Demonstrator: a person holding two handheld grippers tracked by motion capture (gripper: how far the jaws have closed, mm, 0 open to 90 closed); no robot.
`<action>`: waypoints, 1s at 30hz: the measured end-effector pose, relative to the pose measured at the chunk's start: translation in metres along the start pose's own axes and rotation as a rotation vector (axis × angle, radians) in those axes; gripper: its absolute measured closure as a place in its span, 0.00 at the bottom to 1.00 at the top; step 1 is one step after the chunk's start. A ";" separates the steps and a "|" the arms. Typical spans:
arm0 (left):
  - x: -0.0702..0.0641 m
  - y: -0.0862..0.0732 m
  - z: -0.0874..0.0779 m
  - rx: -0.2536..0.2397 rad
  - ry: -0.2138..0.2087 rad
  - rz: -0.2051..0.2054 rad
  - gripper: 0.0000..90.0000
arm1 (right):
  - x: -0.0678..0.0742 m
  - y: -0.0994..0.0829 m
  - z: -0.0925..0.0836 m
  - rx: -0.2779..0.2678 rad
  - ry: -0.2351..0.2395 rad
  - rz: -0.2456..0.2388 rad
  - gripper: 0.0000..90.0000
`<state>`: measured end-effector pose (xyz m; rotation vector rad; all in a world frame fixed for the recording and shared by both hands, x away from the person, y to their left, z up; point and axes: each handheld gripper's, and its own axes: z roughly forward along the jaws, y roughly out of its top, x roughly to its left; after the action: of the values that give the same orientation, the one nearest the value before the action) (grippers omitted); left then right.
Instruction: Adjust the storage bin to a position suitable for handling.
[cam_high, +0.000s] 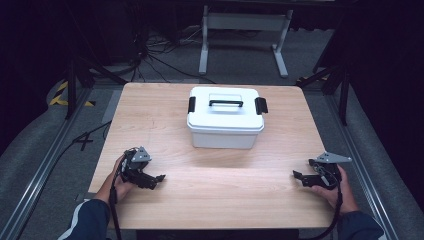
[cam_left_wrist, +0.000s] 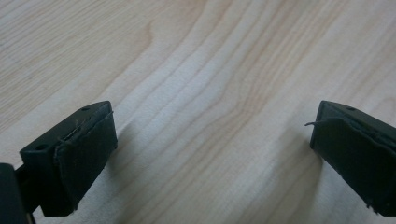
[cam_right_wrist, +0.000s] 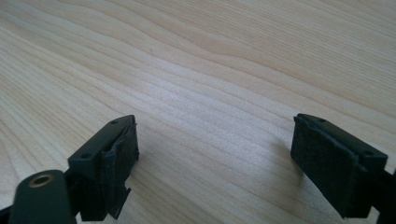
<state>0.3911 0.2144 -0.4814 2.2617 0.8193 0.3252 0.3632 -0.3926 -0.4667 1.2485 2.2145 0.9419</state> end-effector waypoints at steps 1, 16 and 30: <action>-0.001 0.000 0.000 0.000 0.002 -0.009 0.01 | 0.000 0.000 0.000 0.000 0.002 -0.002 0.17; -0.002 -0.003 -0.003 0.007 -0.002 -0.014 0.01 | -0.002 0.002 -0.001 0.020 0.017 -0.014 0.18; -0.001 -0.003 -0.003 0.008 0.001 -0.014 0.01 | 0.000 0.012 -0.010 0.007 0.050 -0.031 0.29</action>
<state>0.3870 0.2170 -0.4813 2.2623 0.8380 0.3176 0.3637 -0.3921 -0.4512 1.2022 2.2706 0.9644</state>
